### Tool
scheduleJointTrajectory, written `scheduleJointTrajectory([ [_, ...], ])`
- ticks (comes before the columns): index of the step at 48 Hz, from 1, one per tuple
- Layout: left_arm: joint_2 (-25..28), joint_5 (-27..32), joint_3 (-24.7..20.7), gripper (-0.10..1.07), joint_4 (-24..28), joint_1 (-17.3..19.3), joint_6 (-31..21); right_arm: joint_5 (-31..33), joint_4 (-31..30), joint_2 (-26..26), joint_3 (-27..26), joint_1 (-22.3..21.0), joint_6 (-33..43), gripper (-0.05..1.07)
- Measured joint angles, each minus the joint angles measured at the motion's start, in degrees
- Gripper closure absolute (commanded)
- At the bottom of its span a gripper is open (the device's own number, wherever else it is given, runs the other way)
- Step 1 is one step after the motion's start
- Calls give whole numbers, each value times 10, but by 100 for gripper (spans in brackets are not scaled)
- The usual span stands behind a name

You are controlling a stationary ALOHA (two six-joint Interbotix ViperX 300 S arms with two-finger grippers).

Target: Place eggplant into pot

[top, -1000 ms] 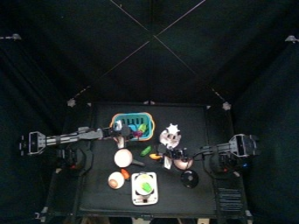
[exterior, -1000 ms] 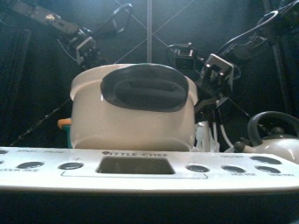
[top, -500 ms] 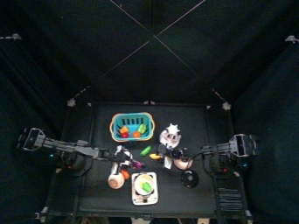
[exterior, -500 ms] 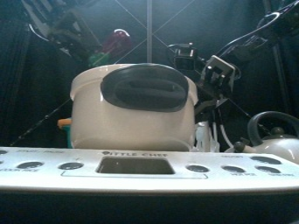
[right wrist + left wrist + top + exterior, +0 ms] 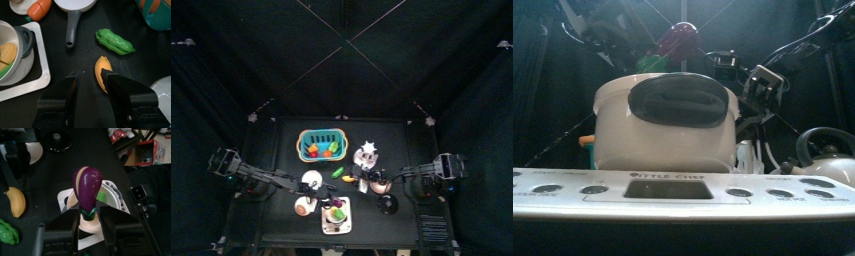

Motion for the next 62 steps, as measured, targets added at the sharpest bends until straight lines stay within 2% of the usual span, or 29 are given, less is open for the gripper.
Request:
scheduleJointTrajectory([
  [8, 12, 5, -4, 33, -4, -1, 2, 0, 0, 4, 1, 3, -1, 25],
  [23, 17, 13, -4, 8, -13, -1, 1, 1, 0, 15, -2, 4, 0, 25],
  [30, 16, 12, -4, 8, -13, 0, 3, 0, 0, 15, -3, 6, -1, 25],
  [37, 4, 2, 2, 8, 11, 5, 3, 0, 1, 16, -3, 7, -1, 25],
  [43, -20, -22, 25, 8, 33, 23, 4, 0, 0, 16, -5, 7, 0, 25],
  [51, -54, -64, 59, 8, 36, 67, 2, 0, 0, 17, -11, 7, -2, 25],
  [62, -76, -73, 83, 8, 38, 83, 3, 4, 0, 18, -21, 8, 0, 25],
])
